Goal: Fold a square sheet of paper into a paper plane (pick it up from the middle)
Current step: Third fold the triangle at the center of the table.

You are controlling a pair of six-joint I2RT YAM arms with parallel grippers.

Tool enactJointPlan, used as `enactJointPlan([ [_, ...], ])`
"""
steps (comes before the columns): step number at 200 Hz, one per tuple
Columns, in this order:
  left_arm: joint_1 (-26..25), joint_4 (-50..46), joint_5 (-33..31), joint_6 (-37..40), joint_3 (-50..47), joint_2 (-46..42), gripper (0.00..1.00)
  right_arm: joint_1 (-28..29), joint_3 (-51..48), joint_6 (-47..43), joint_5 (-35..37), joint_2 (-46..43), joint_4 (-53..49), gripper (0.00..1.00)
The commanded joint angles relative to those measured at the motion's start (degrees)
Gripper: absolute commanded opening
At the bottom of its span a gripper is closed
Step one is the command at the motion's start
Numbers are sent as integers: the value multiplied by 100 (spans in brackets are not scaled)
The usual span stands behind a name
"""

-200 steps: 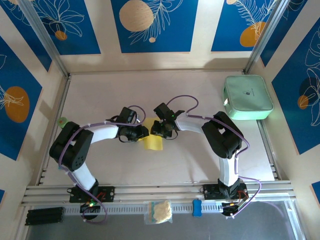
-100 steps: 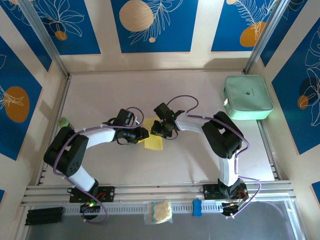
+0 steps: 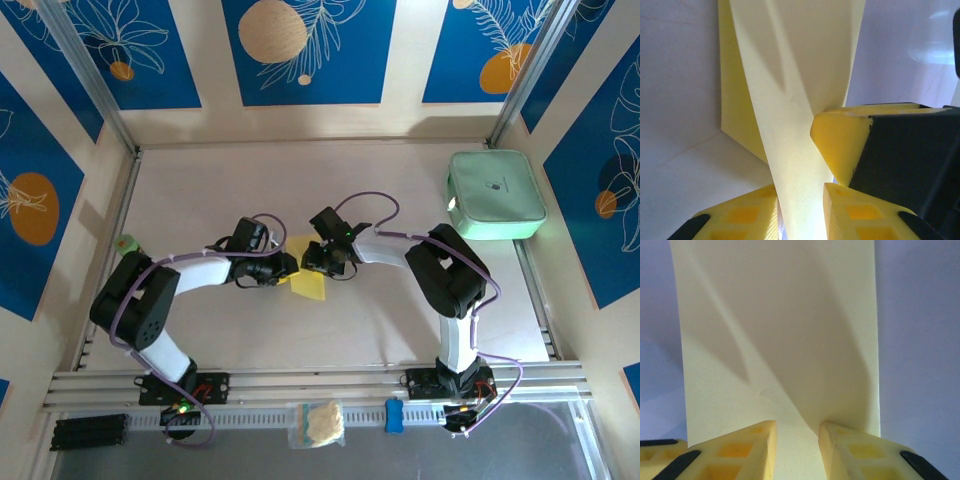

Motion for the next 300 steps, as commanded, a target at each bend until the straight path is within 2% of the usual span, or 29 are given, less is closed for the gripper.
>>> enactJointPlan([
  [1, 118, 306, 115, -222, -50, 168, 26, -34, -243, -54, 123, 146, -351, 32],
  [46, 212, 509, 149, -518, -123, 256, 23, -71, -331, -69, 166, 46, -278, 32],
  [75, 215, 535, 134, -632, -145, 268, 17, -100, -464, -170, 209, -190, -36, 35],
  [98, 213, 518, 106, -667, -154, 239, 8, -130, -636, -465, 214, -571, 422, 38],
  [112, 216, 538, 102, -710, -154, 216, 4, -140, -762, -768, 230, -869, 716, 41],
  [137, 211, 578, 91, -772, -162, 136, 1, -136, -1042, -1342, 430, -1393, 1088, 56],
  [177, 207, 755, 137, -973, -222, 72, 0, 8, -1606, -2242, 781, -2029, 1478, 68],
  [205, 217, 844, 132, -1109, -264, 17, 0, 471, -1924, -3312, 1486, -2268, 1738, 69],
  [238, 211, 854, 98, -1203, -269, -51, 0, 909, -2321, -4666, 1263, -2276, 2306, 68],
  [258, 212, 854, 121, -1226, -263, -55, 0, 1182, -2795, -5433, 1268, -2270, 3150, 70],
  [300, 211, 775, 135, -1225, -241, -44, 0, 1435, -2923, -6044, 1851, -1943, 3695, 71],
])
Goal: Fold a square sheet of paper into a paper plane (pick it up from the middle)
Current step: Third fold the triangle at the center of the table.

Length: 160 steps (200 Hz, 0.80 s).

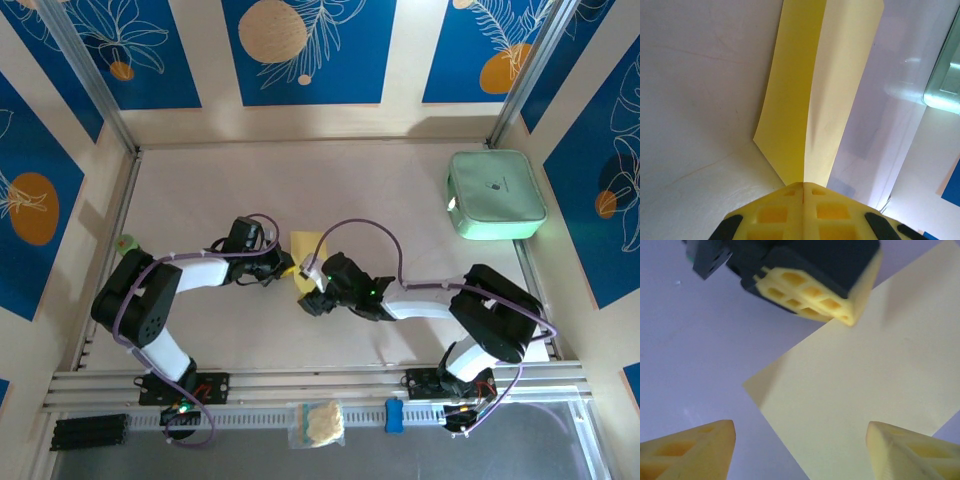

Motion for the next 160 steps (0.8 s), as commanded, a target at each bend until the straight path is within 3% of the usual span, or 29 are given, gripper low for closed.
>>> enactJointPlan([
  [1, 49, -22, 97, -56, -19, -118, 0, 119, 14, -793, 500, 174, 737, 71],
  [81, 50, -77, 105, -64, -6, -129, 1, 337, 112, -1490, 1348, 753, 1327, 64],
  [160, 50, -92, 87, -68, -6, -92, 3, 362, -29, -1393, 1120, 498, 1217, 35],
])
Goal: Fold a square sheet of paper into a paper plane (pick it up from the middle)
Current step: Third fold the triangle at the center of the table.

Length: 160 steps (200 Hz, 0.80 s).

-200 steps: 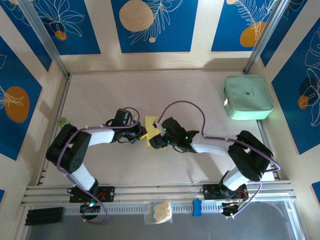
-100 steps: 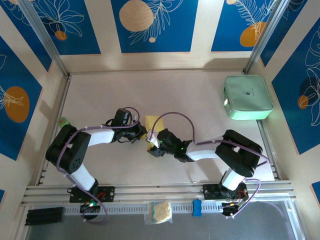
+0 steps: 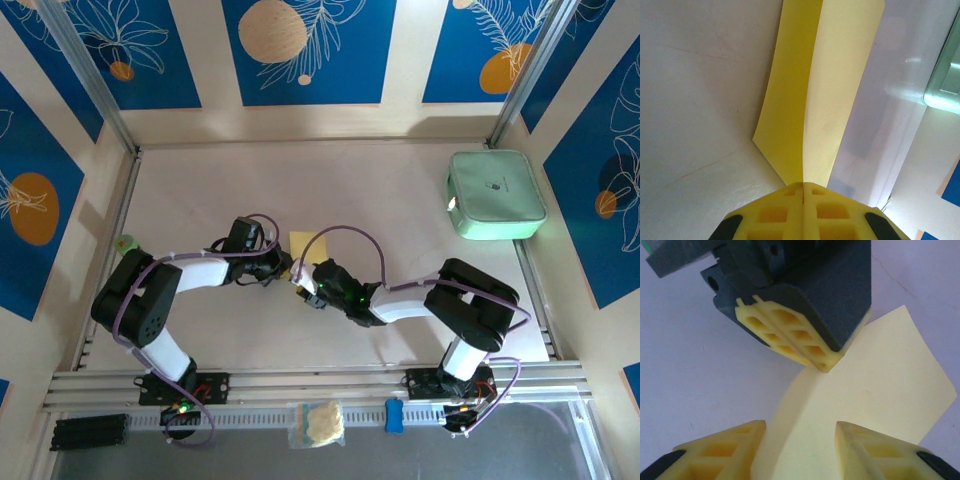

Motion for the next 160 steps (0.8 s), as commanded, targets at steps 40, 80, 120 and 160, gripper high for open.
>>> enactJointPlan([
  [40, 53, -121, 35, -49, -23, -105, 4, 67, -2, 213, -204, -227, -65, 31],
  [80, 49, -169, 6, -9, -21, -113, 4, 67, -19, 367, -234, -357, -182, 32],
  [120, 49, -162, -1, 0, -10, -103, 4, 79, -60, 368, -191, -350, -210, 24],
  [160, 95, -348, -81, 109, 2, -220, 15, 71, -14, 469, -350, -361, -326, 11],
])
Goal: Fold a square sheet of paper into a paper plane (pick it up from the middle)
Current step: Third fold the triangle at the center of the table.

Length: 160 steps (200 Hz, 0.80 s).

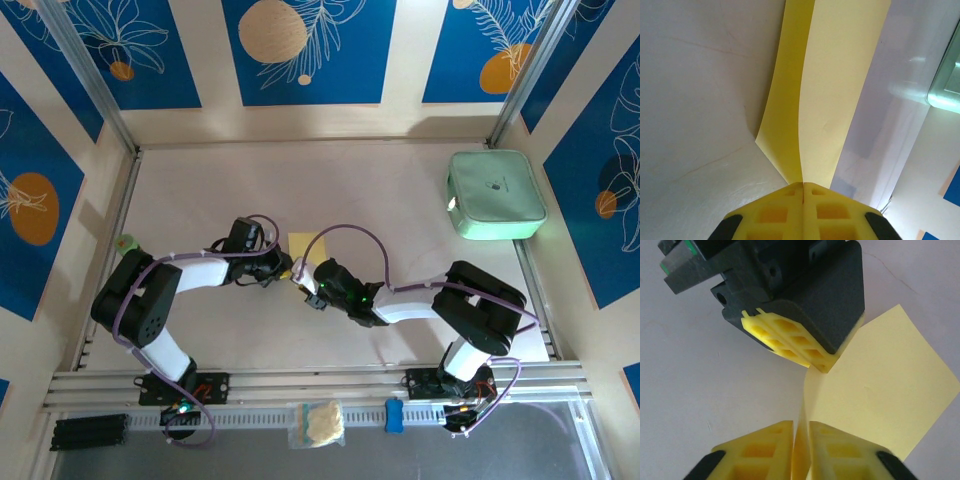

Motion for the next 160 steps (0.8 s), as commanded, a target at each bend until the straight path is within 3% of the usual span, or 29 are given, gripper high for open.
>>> enactJointPlan([
  [1, 99, -268, -78, 116, 7, -221, 15, 43, -10, 115, -205, -124, -92, 11],
  [27, 351, -739, -342, 444, 28, -549, 29, -54, -26, 493, -729, -212, -268, 9],
  [49, 479, -1220, -544, 887, 216, -822, 33, -173, -54, 992, -1259, -318, -389, 7],
  [109, 331, -1091, -82, 1257, 722, -250, 33, -336, -104, 2261, -1840, -299, -278, 5],
  [160, 207, -1209, -94, 1475, 1104, 202, 29, -442, -77, 2755, -2219, -135, -250, 4],
])
